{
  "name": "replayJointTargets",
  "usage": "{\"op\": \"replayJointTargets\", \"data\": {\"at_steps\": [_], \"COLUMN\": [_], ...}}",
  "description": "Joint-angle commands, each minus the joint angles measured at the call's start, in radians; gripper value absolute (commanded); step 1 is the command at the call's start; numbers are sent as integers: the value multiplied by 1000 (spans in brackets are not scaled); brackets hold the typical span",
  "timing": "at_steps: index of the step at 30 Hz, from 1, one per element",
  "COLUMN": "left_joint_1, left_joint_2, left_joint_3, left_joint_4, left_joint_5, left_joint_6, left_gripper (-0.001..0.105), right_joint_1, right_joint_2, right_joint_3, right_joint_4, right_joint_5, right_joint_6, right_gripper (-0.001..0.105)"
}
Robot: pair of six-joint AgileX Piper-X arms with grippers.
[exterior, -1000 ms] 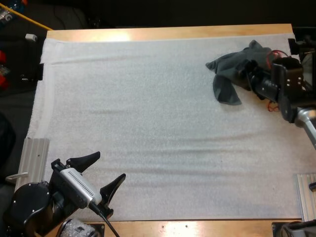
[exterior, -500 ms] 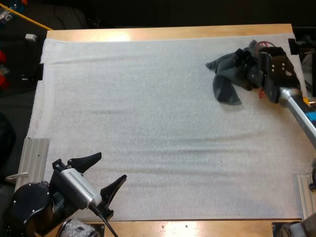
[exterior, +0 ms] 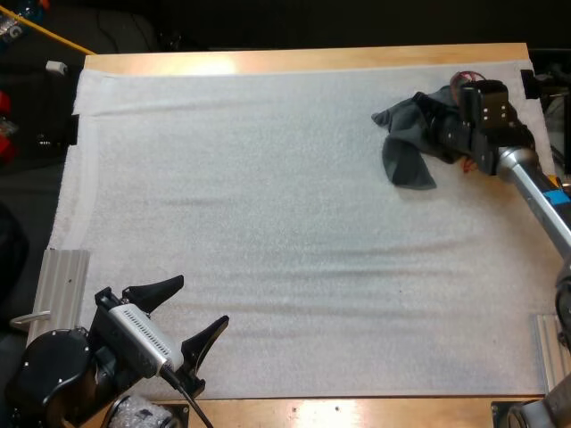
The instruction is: Pick towel from pile, fold and stack
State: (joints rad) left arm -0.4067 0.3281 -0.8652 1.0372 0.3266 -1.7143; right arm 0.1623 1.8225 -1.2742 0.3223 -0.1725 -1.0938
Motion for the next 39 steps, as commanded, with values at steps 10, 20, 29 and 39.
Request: {"op": "replayJointTargets", "data": {"at_steps": [10, 20, 29, 39], "left_joint_1": [-2, -2, -2, -2], "left_joint_2": [3, 3, 3, 3], "left_joint_3": [-6, -6, -6, -6], "left_joint_4": [-3, -3, -3, -3], "left_joint_5": [27, 27, 27, 27], "left_joint_6": [-8, -8, -8, -8], "left_gripper": [69, 69, 69, 69], "right_joint_1": [89, 189, 280, 545], "right_joint_2": [-295, -586, -702, -672], "right_joint_3": [-11, -11, -11, -8], "right_joint_4": [131, 388, 634, 549], "right_joint_5": [65, 109, 109, 101], "right_joint_6": [-390, -442, -447, -302], "right_gripper": [0, 0, 0, 0]}}
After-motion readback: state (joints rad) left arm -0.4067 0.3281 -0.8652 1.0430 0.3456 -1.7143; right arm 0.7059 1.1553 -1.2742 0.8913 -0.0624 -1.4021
